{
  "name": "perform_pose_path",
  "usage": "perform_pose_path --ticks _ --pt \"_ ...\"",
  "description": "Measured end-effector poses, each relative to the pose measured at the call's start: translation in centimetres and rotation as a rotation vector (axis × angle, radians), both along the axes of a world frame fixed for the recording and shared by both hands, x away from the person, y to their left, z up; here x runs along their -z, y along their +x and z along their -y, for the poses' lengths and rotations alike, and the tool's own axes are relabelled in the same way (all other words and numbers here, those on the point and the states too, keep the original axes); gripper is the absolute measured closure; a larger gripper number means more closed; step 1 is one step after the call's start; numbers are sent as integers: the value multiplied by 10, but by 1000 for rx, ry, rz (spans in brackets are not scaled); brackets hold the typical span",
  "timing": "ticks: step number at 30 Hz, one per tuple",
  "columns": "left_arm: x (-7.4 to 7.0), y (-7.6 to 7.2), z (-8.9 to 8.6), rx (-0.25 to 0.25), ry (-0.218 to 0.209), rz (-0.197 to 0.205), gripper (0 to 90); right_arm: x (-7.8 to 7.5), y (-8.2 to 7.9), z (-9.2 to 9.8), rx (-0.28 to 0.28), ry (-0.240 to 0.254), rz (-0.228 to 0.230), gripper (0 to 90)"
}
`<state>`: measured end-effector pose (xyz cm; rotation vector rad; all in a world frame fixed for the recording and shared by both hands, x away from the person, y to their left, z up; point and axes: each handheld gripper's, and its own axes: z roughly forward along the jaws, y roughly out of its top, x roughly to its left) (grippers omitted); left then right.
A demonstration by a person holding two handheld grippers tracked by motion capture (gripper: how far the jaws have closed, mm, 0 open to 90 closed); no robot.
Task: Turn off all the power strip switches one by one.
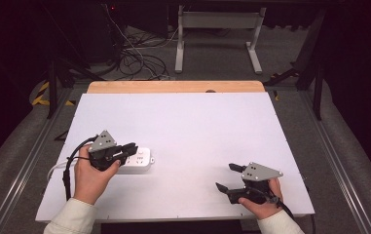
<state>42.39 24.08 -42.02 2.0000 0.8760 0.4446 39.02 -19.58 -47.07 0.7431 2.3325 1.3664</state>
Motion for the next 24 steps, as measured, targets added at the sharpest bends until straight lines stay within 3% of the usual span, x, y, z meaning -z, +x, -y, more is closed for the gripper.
perform_pose_path --ticks 2,3,5,11,16,24 --pt "1 1 1 -7 9 -1 900 0 0 0 1 -2 -6 209" --pt "3 5 2 -17 11 -34 900 0 0 0 0 -1 -6 209" --pt "4 8 2 -22 12 -43 900 0 0 0 1 -4 -7 209" --pt "14 22 9 -53 12 -127 900 1 0 0 0 -5 -12 209" --pt "19 27 12 -58 10 -150 900 1 0 0 -2 -7 -12 209" --pt "28 34 17 -82 58 -155 900 1 0 0 -2 -9 -15 208"
